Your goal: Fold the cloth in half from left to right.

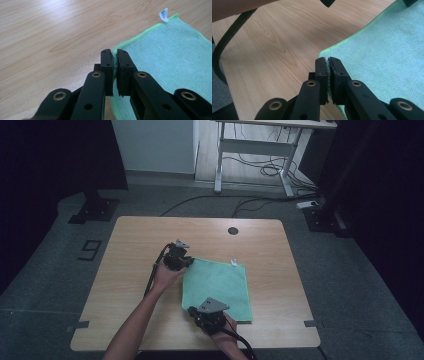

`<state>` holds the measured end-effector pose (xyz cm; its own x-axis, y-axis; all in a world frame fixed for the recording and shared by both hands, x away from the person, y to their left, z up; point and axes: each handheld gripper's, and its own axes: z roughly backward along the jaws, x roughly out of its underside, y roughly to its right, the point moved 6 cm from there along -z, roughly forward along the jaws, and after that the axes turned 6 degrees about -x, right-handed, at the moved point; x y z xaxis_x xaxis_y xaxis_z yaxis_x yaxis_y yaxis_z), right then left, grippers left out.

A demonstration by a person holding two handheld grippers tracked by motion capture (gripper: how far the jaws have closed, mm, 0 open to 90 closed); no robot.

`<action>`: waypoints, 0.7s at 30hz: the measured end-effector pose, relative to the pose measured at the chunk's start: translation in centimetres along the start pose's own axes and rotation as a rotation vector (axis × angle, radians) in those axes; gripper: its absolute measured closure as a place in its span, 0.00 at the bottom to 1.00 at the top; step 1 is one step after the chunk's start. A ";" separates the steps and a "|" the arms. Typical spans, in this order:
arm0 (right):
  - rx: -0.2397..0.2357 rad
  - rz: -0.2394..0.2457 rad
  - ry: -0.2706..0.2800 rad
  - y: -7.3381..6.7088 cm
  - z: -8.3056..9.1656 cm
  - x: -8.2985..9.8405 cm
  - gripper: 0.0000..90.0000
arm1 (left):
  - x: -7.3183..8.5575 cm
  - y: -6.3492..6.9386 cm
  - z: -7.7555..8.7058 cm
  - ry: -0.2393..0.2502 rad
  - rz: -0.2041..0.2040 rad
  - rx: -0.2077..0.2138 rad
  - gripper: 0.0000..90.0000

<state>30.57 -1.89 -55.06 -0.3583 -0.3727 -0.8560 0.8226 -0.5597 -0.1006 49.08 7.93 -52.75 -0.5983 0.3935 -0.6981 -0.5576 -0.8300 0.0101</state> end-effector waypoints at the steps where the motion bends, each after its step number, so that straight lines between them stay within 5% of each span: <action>1: -0.007 -0.003 0.001 -0.1 0.0 -0.1 0.95 | -0.1 -0.1 0.2 -0.006 -0.005 0.000 0.94; 9: -0.032 -0.006 0.063 -1.3 0.2 -2.4 0.95 | -1.9 -0.3 2.1 0.017 -0.019 -0.010 0.94; 17: -0.027 -0.021 0.042 -1.0 0.1 -1.8 0.95 | -0.6 -0.8 1.9 -0.020 0.003 -0.011 0.94; 21: -0.038 -0.010 0.044 -1.5 -0.5 -2.4 0.95 | -0.7 -1.6 3.0 -0.007 0.011 -0.023 0.94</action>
<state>30.40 0.22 -53.10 -0.3477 -0.3334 -0.8763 0.8355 -0.5343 -0.1283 48.68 10.16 -50.08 -0.6085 0.3872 -0.6926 -0.5377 -0.8432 0.0010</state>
